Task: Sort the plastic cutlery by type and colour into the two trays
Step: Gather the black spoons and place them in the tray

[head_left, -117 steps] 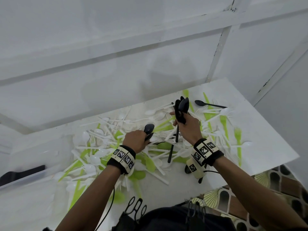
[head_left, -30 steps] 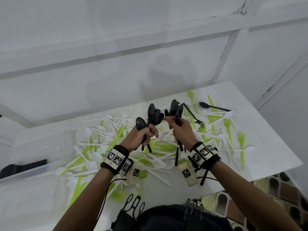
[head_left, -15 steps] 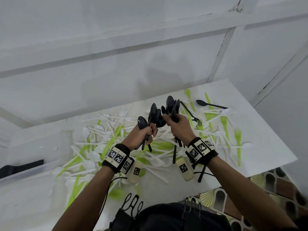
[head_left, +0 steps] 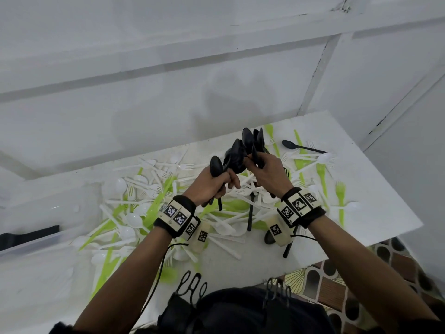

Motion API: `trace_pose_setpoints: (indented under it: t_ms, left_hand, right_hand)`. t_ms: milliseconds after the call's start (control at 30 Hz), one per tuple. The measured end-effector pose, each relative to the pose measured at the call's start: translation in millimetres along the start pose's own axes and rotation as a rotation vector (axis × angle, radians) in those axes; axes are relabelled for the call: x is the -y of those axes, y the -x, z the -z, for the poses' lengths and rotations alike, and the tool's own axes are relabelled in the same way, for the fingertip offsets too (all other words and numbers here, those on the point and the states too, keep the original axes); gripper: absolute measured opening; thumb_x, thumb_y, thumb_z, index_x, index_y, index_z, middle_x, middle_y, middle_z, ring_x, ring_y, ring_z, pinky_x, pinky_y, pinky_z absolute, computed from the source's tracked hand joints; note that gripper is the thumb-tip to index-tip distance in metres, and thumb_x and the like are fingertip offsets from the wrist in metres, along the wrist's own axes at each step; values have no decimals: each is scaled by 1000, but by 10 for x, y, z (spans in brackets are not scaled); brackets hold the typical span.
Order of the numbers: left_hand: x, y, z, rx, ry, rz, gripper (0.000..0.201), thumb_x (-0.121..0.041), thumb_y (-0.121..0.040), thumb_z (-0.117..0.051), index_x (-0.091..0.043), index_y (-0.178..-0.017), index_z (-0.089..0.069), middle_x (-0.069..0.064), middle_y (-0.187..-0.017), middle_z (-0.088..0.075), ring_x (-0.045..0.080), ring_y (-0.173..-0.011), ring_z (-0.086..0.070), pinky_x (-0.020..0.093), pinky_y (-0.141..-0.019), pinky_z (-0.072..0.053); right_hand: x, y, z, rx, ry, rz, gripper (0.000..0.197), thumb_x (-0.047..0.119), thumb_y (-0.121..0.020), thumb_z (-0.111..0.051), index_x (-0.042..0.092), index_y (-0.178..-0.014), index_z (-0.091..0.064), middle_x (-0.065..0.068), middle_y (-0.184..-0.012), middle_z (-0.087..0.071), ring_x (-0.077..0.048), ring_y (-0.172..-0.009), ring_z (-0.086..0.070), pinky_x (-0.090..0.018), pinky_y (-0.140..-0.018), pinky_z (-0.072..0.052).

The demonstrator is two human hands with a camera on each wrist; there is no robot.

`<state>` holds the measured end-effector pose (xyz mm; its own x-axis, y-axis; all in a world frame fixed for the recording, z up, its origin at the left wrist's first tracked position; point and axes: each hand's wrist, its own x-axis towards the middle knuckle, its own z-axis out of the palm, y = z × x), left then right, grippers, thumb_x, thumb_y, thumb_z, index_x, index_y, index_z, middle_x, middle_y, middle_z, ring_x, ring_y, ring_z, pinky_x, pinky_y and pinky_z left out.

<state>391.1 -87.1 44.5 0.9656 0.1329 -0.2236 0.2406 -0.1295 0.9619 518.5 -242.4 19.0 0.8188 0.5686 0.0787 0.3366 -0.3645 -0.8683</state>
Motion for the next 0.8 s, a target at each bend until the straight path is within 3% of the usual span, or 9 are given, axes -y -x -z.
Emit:
trace_pose_setpoints:
  t_ms: [100, 167, 233, 367, 467, 567, 633, 733, 800]
  left_hand:
    - [61, 7, -26, 4, -219, 2, 31, -6, -97, -47, -7, -77, -72, 21, -83, -60, 14, -48, -39, 21, -47, -33]
    - [75, 14, -38, -5, -270, -7, 31, -7, -97, -49, -7, -77, -72, 23, -84, -63, 6, -45, -40, 15, -47, -32]
    - [79, 2, -27, 1, -291, -12, 30, -6, -96, -50, -7, -78, -73, 16, -81, -64, 1, -46, -45, 12, -47, -33]
    - [107, -36, 27, 91, -469, -42, 33, -10, -90, -51, -28, -77, -75, -7, -80, -70, 9, -67, -62, 26, -65, -49]
    - [107, -43, 67, 120, -572, -40, 34, -10, -92, -52, -32, -79, -75, -9, -76, -65, 19, -70, -62, 32, -70, -48]
    - [131, -45, 171, 7, -553, -28, 35, -11, -95, -53, -29, -76, -75, -4, -69, -62, 13, -55, -54, 33, -60, -42]
    - [192, -32, 279, -161, -472, -12, 37, -17, -97, -51, -30, -70, -73, 1, -60, -57, 14, -49, -50, 35, -56, -37]
    - [278, 4, 386, -331, -370, -30, 36, -37, -91, -44, -33, -72, -73, 26, -80, -65, 39, -74, -63, 50, -67, -50]
    - [321, 39, 403, -335, -373, -43, 38, -41, -88, -40, -35, -75, -75, 25, -78, -65, 39, -73, -62, 48, -66, -50]
  right_hand:
    - [-57, 29, -28, 43, 61, -32, 28, 27, -96, -67, 3, -81, -65, -17, -68, -63, -35, -55, -56, -46, -56, -50]
    - [-75, 49, -24, 71, 16, -90, 26, 25, -96, -67, 4, -80, -64, -9, -60, -59, -22, -48, -54, -39, -51, -47]
    - [-90, 59, -27, 87, -72, -176, 20, 21, -96, -66, 11, -78, -65, 4, -53, -52, -11, -43, -49, -30, -47, -43]
    - [-122, 78, 0, 117, -34, -213, 23, 17, -94, -66, 18, -72, -61, 10, -49, -54, -9, -41, -49, -27, -48, -41]
    - [-86, 104, 17, 90, 50, -157, 32, 27, -99, -63, 20, -67, -62, 9, -53, -59, -6, -39, -51, -26, -49, -43]
    - [-90, 133, 69, 34, 149, -115, 34, 40, -99, -63, 16, -78, -75, 7, -60, -66, -4, -46, -55, -22, -53, -44]
    - [-146, 221, 91, 108, 342, -43, 35, 41, -94, -69, 12, -75, -70, -1, -62, -63, -12, -54, -55, -31, -56, -43]
    - [-257, 503, 20, 263, 532, 17, 27, 42, -90, -72, 17, -80, -65, -3, -68, -61, -20, -64, -58, -31, -57, -38]
    - [-335, 663, -80, 306, 633, 49, 31, 46, -91, -67, 16, -94, -71, -8, -77, -68, -27, -75, -64, -32, -57, -38]
